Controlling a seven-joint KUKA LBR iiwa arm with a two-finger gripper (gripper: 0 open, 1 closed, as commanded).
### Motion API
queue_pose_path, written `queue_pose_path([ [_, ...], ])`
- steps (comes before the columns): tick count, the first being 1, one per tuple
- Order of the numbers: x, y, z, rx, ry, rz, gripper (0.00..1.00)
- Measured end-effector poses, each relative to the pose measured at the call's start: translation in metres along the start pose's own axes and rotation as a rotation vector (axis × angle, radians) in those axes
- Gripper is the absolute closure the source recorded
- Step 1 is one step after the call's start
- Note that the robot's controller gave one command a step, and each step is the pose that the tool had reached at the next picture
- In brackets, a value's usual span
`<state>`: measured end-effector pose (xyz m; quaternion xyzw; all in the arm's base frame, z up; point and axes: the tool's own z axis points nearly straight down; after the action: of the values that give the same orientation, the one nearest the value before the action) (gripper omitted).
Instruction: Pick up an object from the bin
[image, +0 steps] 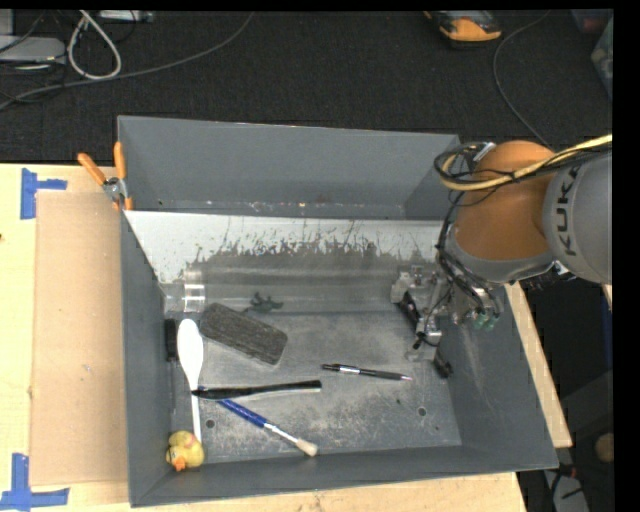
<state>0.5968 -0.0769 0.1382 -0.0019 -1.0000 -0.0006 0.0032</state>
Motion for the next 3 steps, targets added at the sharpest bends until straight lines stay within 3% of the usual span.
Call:
queue_pose_path([
  [1, -0.002, 0.0, -0.003, 0.0, -0.005, -0.002, 0.0],
  [2, 0.014, 0.037, 0.056, -0.001, -0.005, 0.127, 0.0],
  [3, 0.017, 0.052, 0.029, 0.001, -0.007, 0.093, 0.0],
])
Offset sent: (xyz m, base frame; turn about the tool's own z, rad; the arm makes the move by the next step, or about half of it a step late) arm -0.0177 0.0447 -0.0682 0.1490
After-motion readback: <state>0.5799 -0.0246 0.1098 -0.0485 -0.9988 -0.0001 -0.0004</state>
